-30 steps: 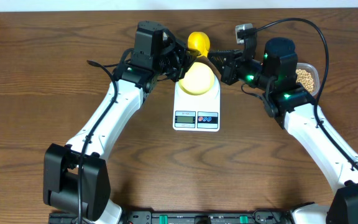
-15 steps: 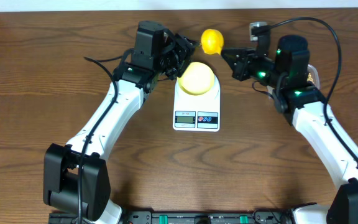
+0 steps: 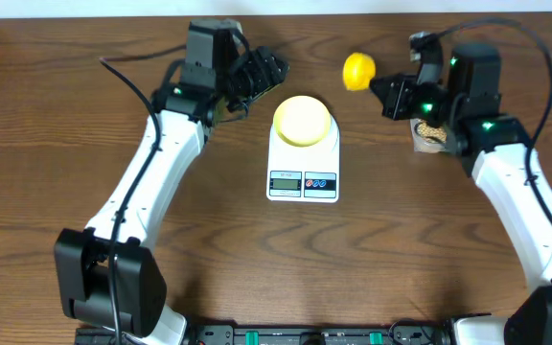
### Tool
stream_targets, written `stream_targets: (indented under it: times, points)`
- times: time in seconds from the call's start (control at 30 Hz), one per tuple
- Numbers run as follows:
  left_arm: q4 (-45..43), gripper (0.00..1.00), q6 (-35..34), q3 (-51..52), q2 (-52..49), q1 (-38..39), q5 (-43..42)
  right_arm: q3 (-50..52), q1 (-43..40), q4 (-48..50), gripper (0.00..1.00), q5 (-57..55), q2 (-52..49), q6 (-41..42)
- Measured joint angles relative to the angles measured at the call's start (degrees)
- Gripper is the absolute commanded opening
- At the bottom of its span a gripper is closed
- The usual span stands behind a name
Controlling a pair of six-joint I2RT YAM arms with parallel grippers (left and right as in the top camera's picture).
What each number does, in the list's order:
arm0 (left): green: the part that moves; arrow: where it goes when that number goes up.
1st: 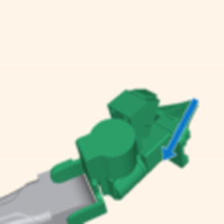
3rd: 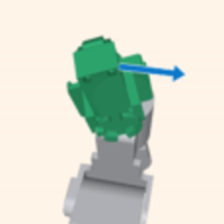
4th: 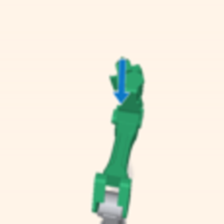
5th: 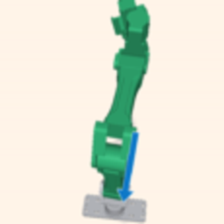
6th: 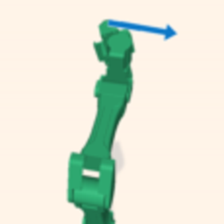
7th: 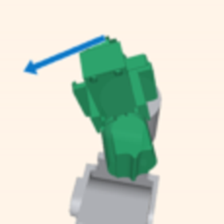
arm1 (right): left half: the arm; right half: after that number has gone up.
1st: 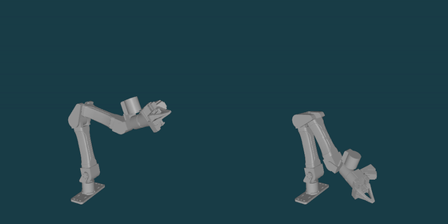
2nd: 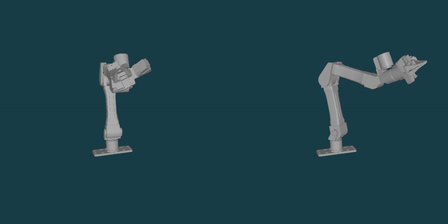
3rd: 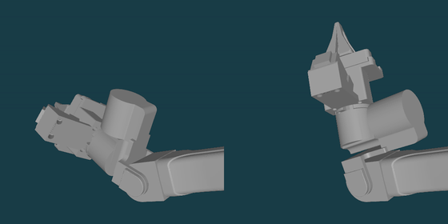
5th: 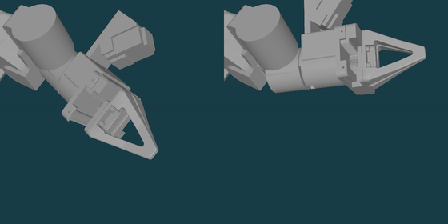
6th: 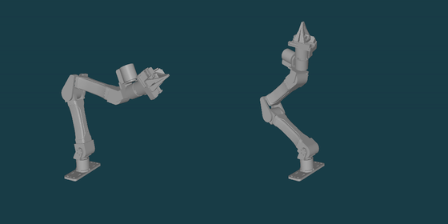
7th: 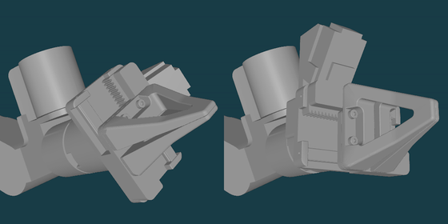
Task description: Scoop item into bowl and weigh 50g on scale
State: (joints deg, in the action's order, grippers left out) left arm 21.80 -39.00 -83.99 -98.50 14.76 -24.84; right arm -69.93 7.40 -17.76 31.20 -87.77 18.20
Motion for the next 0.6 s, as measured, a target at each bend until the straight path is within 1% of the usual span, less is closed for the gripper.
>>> stream_targets:
  times: [0.13,0.27,0.3,0.33,0.47,0.6]
  points:
    - [9.20,0.70,9.77,-5.49,0.00,0.02,0.68,-5.81,-0.04,-6.64,0.01,-2.27,0.00,-3.76]
    - [16.22,0.68,17.99,-6.62,0.15,0.00,0.87,-7.52,-0.20,-9.01,0.01,-2.99,0.04,-5.73]
    - [17.86,0.68,19.37,-6.62,0.15,0.02,0.94,-7.52,-0.44,-9.62,0.01,-3.04,0.04,-5.97]
    - [19.56,0.62,20.28,-6.62,0.15,0.02,0.94,-7.52,-0.66,-10.05,0.01,-3.17,0.04,-6.32]
    - [25.31,0.62,23.85,-6.64,0.15,0.57,0.02,-7.54,-2.10,-10.80,0.01,-3.41,0.02,-7.41]
    - [27.76,0.63,29.07,-6.58,0.15,4.66,0.20,-7.54,-2.86,-11.65,0.01,-3.34,0.02,-8.52]
